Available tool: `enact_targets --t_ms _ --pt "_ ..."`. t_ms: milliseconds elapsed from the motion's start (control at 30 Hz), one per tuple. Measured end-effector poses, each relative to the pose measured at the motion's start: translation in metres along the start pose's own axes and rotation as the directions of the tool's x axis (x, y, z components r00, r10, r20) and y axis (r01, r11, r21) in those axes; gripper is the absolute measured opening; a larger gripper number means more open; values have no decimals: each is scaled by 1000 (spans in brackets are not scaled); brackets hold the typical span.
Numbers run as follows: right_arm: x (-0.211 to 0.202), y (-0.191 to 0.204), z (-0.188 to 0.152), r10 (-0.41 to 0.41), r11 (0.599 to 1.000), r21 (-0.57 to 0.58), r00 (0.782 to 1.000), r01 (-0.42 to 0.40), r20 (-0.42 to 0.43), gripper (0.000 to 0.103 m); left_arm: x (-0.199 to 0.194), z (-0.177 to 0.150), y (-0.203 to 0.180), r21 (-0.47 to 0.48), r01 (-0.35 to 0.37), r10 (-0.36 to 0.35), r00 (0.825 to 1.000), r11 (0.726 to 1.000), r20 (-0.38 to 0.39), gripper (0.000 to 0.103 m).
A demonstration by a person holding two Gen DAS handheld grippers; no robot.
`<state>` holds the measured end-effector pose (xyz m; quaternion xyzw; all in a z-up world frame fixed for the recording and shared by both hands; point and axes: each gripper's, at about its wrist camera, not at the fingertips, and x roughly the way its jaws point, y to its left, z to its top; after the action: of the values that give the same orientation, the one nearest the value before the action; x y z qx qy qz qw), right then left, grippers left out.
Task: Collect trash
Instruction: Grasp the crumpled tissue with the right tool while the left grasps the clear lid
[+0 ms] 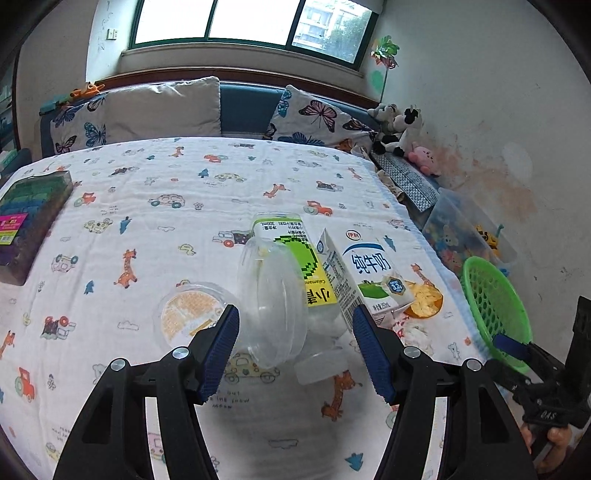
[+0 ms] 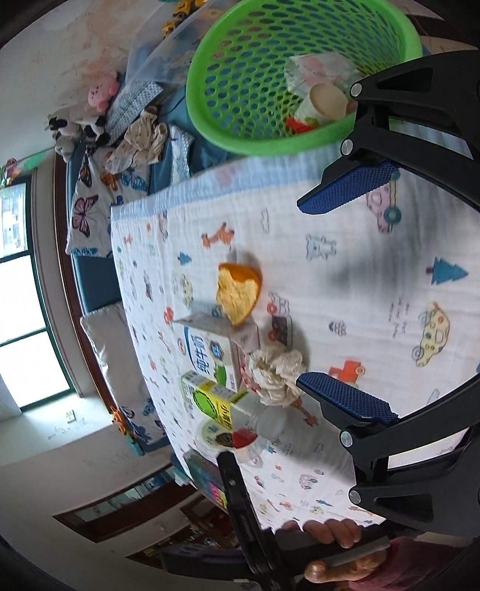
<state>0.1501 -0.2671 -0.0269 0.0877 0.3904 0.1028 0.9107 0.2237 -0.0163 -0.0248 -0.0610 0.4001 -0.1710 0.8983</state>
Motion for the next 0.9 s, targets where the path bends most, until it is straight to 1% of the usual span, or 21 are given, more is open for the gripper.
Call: enact_targets --t_ms 67,167,233,300,467,533,667,800,900 --pt "6 8 1 8 1000 -14 1000 -8 -10 87 7 3 -2 16 -14 14 1000 1000 -9 60" --pt "15 20 1 26 999 -32 999 -27 -20 87 15 5 -2 15 -5 6 1000 1000 -25 51" --pt "20 26 2 37 998 -41 999 -38 -27 87 17 5 -1 7 1 -1 1000 1000 -30 48" --pt "26 33 3 48 998 -46 998 -49 -35 87 18 5 0 6 8 -8 999 1000 -32 42" --pt "43 51 6 62 995 -73 997 -66 -53 87 18 5 3 6 24 -24 999 1000 -38 20" --pt "49 55 7 63 995 -79 996 -67 -60 87 18 5 5 -2 33 -33 999 999 -39 15" --pt "63 58 8 63 995 -68 995 -68 -76 83 14 5 8 -9 56 -56 998 998 -34 14" --pt "75 61 10 63 996 -57 994 -69 -92 74 5 5 6 0 76 -76 997 997 -20 14" --pt "82 63 12 58 996 -62 993 -64 -99 72 -4 6 5 8 84 -84 996 996 -10 14"
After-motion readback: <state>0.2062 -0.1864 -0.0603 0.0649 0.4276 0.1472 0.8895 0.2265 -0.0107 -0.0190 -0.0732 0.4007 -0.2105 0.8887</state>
